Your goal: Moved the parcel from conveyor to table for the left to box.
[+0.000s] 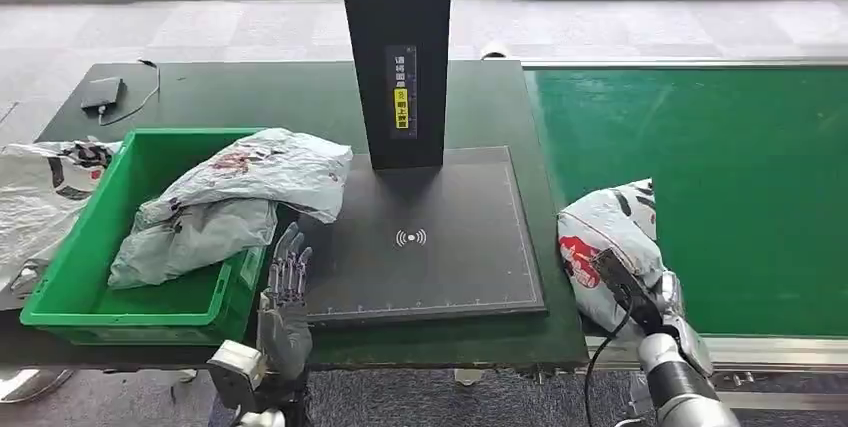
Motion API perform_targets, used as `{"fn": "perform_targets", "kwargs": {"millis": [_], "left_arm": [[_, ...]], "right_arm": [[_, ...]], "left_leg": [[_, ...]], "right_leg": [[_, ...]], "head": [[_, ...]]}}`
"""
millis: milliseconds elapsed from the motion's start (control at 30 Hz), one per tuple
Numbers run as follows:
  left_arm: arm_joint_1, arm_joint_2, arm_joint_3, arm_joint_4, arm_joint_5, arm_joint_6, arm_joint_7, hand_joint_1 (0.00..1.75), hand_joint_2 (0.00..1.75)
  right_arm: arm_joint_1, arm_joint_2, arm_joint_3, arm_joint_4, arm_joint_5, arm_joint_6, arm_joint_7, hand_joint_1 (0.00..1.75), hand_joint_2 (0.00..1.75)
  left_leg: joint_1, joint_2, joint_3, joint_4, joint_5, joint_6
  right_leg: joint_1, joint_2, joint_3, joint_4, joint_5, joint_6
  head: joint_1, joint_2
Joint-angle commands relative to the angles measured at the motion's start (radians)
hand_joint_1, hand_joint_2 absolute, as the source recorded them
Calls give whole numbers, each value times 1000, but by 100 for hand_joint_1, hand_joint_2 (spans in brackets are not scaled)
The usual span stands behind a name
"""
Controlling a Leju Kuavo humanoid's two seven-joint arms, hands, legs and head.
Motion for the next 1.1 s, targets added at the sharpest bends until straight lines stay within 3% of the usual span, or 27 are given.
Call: {"fn": "perform_targets", "kwargs": {"millis": [33,133,333,367,500,633,767,900,1100], "left_arm": [[3,36,-28,14,3,17,5,0,0],[34,41,-39,-21,7,64,3,0,0],[37,54,-64,-10,22,90,-11,0,0],[33,54,-63,-6,31,94,-11,0,0],[36,61,-63,-6,44,103,-11,0,0],[59,63,-59,-27,45,103,-11,0,0],[67,59,-51,-33,42,99,-11,0,0],[69,58,-45,-34,42,93,-11,0,0],[59,49,-25,-19,38,68,-11,0,0]], "right_arm": [[34,23,39,38,-10,-4,-17,175,175],[21,51,-34,-5,-155,-34,-243,175,175],[87,72,-71,-157,-387,9,-462,175,175],[141,79,-14,-293,-510,11,-462,175,175],[246,59,117,-567,-807,-112,-462,175,175],[340,61,142,-785,-915,-176,-462,175,175],[410,73,166,-993,-923,-253,-462,175,175],[435,75,190,-1067,-923,-290,-462,175,175],[503,32,350,-1256,-882,-506,-462,175,175]], "left_leg": [[0,-2,-1,-3,2,0],[0,-3,0,-4,3,0],[0,0,-1,-4,2,-1],[0,-2,-1,-5,3,-1],[0,-4,-4,-4,2,-1],[-1,-8,-7,-1,1,0],[-1,-9,-7,-2,1,0],[-1,-9,-8,-2,0,0],[-1,-10,-11,-1,0,0]], "right_leg": [[0,-2,0,-3,2,-1],[1,-3,0,-4,2,-2],[0,0,-2,-1,2,-2],[0,-2,-1,-3,2,-2],[0,-3,-4,-1,1,-3],[-1,-6,-5,1,-1,-3],[-2,-8,-5,1,-3,-3],[-3,-8,-6,1,-4,-3],[-3,-9,-8,2,-4,-3]], "head": [[0,0],[0,0],[0,0],[0,0],[0,0],[0,0],[0,0],[0,0],[0,0]]}}
